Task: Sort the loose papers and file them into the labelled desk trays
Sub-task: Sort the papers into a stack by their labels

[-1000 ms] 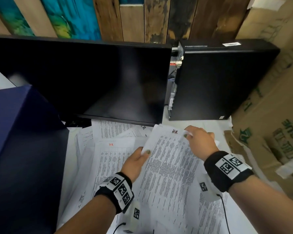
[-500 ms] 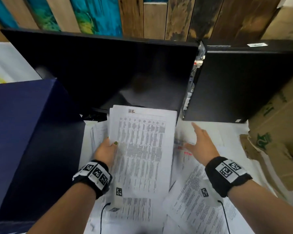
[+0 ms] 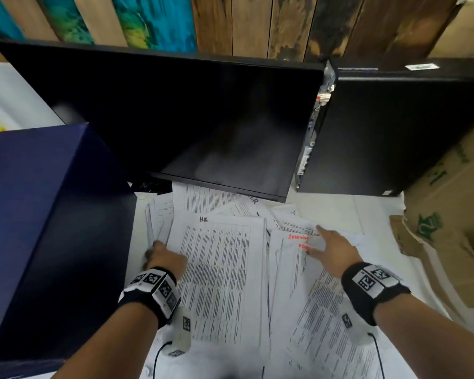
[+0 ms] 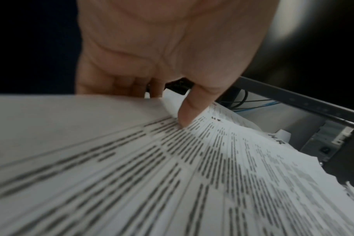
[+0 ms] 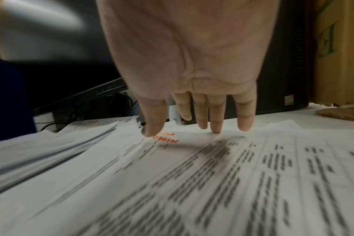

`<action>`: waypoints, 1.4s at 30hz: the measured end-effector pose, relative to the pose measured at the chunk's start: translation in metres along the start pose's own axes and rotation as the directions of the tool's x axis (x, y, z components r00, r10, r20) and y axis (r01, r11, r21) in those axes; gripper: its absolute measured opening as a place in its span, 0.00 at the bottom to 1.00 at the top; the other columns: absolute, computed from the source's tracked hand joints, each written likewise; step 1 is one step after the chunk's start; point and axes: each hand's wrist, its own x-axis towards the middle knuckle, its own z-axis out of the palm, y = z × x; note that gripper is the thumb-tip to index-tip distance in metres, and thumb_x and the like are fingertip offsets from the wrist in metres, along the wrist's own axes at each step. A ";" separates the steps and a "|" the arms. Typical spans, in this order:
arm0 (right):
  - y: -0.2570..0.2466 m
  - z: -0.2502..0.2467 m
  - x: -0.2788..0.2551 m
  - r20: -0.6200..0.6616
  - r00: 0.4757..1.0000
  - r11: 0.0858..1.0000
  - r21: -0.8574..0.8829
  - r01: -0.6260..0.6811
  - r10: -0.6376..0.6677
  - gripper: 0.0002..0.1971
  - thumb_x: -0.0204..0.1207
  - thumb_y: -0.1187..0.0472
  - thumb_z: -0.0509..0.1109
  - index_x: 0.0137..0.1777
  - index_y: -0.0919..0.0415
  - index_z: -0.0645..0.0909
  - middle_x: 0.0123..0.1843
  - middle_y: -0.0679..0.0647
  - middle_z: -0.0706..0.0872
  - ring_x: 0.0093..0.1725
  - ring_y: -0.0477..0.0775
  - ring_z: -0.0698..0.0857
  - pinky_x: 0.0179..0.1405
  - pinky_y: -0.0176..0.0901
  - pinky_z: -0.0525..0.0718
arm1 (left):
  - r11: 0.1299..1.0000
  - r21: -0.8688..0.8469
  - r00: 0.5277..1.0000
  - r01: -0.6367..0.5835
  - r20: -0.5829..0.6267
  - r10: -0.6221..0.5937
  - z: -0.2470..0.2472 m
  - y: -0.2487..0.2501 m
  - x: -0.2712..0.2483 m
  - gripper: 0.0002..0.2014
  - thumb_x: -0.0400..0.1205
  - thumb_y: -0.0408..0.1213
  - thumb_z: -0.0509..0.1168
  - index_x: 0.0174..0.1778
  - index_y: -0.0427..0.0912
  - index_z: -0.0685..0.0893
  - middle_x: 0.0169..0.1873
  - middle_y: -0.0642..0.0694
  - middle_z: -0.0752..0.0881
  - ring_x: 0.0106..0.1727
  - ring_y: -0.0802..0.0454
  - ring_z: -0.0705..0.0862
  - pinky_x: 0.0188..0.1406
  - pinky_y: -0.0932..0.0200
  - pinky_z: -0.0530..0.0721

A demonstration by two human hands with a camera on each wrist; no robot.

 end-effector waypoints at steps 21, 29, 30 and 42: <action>-0.031 -0.020 0.085 0.255 0.959 0.991 -0.076 -0.108 0.124 0.21 0.70 0.46 0.75 0.55 0.62 0.83 0.50 0.56 0.86 0.46 0.55 0.82 0.44 0.41 0.76 | 0.750 0.147 0.764 -0.645 0.142 0.629 0.031 0.033 -0.010 0.31 0.74 0.47 0.71 0.72 0.66 0.67 0.80 0.57 0.56 0.82 0.53 0.47 0.82 0.44 0.48; -0.024 -0.032 0.075 0.142 0.990 0.999 -0.043 0.018 -0.012 0.19 0.70 0.51 0.77 0.57 0.60 0.84 0.57 0.56 0.86 0.51 0.55 0.81 0.51 0.42 0.76 | 0.680 0.190 0.705 -0.708 0.254 0.662 0.039 0.038 -0.020 0.36 0.75 0.48 0.70 0.76 0.69 0.60 0.82 0.60 0.48 0.83 0.55 0.39 0.79 0.47 0.37; -0.023 -0.035 0.073 0.094 0.995 0.999 -0.036 0.025 -0.021 0.19 0.69 0.50 0.77 0.57 0.57 0.84 0.58 0.55 0.86 0.54 0.56 0.81 0.56 0.45 0.78 | 0.676 0.199 0.702 -0.710 0.270 0.659 0.040 0.038 -0.020 0.37 0.75 0.48 0.70 0.76 0.70 0.59 0.82 0.60 0.47 0.82 0.55 0.39 0.78 0.47 0.36; -0.026 -0.103 0.029 -0.372 0.923 0.991 -0.123 0.059 -0.101 0.02 0.77 0.52 0.69 0.45 0.45 0.77 0.38 0.48 0.84 0.46 0.55 0.81 0.68 0.53 0.60 | 0.656 0.181 0.674 -0.733 0.323 0.664 0.045 0.035 -0.031 0.38 0.77 0.41 0.69 0.78 0.68 0.57 0.82 0.59 0.44 0.83 0.55 0.37 0.78 0.48 0.35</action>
